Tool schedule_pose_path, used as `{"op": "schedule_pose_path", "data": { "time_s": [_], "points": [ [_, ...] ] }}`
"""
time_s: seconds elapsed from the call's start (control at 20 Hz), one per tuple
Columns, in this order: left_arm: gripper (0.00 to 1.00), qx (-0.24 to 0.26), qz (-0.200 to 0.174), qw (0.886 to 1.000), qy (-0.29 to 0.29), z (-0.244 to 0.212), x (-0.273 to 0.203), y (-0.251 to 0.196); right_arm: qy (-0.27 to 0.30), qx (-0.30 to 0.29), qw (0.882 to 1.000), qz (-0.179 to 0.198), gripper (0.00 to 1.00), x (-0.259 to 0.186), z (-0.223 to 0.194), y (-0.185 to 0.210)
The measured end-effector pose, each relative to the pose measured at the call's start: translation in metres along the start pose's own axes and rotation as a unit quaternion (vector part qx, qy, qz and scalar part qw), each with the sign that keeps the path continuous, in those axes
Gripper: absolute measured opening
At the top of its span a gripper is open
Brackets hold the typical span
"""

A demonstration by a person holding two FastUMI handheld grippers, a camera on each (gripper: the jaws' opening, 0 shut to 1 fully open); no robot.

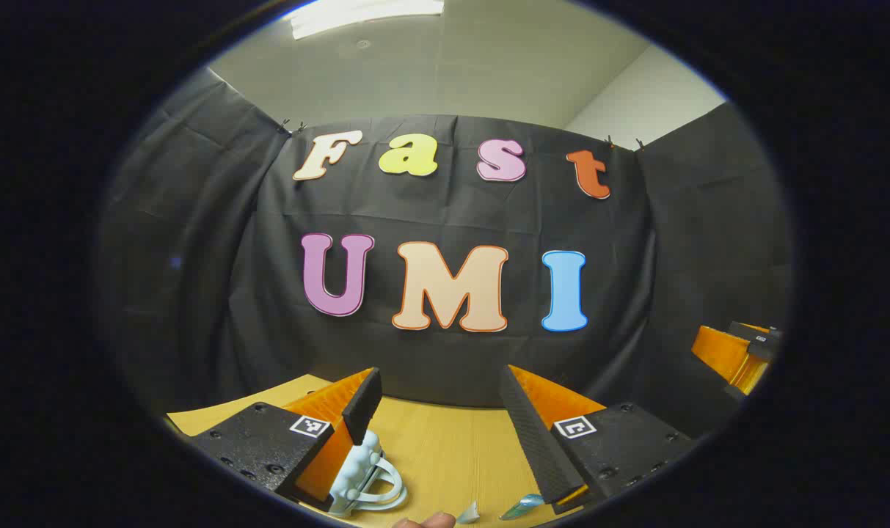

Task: First open the suitcase, pack the skin care products into it, and then close the suitcase.

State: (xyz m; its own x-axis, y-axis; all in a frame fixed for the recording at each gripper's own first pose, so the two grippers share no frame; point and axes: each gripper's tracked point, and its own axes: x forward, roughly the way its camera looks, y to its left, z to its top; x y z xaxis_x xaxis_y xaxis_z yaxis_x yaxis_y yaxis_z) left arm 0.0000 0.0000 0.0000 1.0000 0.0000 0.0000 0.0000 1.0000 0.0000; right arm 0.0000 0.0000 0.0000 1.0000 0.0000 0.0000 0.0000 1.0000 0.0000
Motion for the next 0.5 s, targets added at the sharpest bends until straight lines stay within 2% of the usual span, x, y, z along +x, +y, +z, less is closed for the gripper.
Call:
{"op": "schedule_pose_path", "data": {
  "time_s": [0.1, 0.15, 0.5],
  "points": [
    [0.97, 0.004, 0.003, 1.0, 0.004, -0.002, 0.0, -0.003, -0.004, 0.001, 1.0, 0.001, 0.99, 0.004, 0.003, -0.004],
    [0.95, 0.007, 0.002, 1.0, 0.005, -0.002, 0.0, -0.005, -0.007, 0.001, 1.0, 0.002, 0.99, 0.006, 0.004, -0.005],
    [0.94, 0.023, 0.002, 1.0, -0.005, 0.001, 0.001, -0.007, -0.004, -0.001, 1.0, 0.021, 0.98, 0.01, 0.0, 0.007]
  ]
}}
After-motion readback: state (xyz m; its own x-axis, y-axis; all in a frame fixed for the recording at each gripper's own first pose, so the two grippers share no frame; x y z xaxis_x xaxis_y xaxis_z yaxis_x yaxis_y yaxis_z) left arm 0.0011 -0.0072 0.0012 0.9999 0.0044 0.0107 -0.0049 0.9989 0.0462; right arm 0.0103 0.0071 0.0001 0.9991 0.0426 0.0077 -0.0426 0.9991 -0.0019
